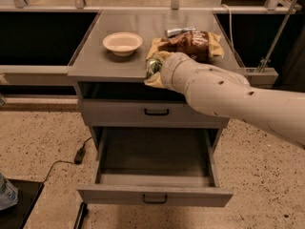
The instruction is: Pick green can from middle drawer and place on counter
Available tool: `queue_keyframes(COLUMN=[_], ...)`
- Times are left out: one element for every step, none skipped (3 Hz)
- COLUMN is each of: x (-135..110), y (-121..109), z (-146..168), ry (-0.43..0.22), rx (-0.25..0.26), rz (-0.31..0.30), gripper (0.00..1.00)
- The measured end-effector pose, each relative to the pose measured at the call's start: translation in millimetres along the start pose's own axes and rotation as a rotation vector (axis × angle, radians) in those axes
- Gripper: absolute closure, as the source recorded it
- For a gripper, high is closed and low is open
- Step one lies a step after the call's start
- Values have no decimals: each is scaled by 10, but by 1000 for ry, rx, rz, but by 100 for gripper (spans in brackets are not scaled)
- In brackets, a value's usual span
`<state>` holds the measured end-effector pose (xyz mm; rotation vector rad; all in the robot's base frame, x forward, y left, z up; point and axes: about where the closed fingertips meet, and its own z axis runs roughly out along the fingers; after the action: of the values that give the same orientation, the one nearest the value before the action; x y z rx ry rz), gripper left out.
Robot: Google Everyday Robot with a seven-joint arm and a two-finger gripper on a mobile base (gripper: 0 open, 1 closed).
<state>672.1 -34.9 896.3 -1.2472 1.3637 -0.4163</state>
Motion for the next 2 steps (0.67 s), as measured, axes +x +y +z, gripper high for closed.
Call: queue_keyframes(x=[2,-16], y=[2,-283], z=[1,160], ry=[0,11], rx=[0,26], rz=[0,-43], gripper=[100,100])
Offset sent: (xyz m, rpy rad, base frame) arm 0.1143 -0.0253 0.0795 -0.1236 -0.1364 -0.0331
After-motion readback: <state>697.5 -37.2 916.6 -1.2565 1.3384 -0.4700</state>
